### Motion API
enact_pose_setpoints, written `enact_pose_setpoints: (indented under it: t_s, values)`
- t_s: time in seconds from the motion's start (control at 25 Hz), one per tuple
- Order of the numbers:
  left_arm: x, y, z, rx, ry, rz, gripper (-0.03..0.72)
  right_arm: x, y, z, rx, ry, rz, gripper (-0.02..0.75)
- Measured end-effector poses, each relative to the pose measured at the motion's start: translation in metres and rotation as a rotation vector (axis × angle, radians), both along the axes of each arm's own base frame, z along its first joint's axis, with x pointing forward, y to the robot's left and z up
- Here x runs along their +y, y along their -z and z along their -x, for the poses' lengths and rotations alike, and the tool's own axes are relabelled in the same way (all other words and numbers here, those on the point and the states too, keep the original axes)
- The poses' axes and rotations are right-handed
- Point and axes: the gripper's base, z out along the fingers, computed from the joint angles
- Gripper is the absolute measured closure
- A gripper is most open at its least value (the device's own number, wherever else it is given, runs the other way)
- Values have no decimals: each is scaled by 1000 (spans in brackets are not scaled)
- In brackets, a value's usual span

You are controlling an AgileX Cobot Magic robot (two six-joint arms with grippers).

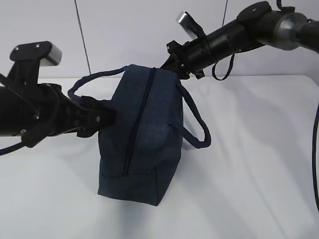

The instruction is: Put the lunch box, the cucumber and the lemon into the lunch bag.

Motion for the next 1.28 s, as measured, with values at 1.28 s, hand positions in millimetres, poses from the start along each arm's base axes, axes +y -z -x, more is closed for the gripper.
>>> enact_pose_setpoints:
  t_s: [1.28]
  values:
    - [-5, -1, 18, -9, 338, -61, 111, 41, -45, 37, -186, -184, 316, 751]
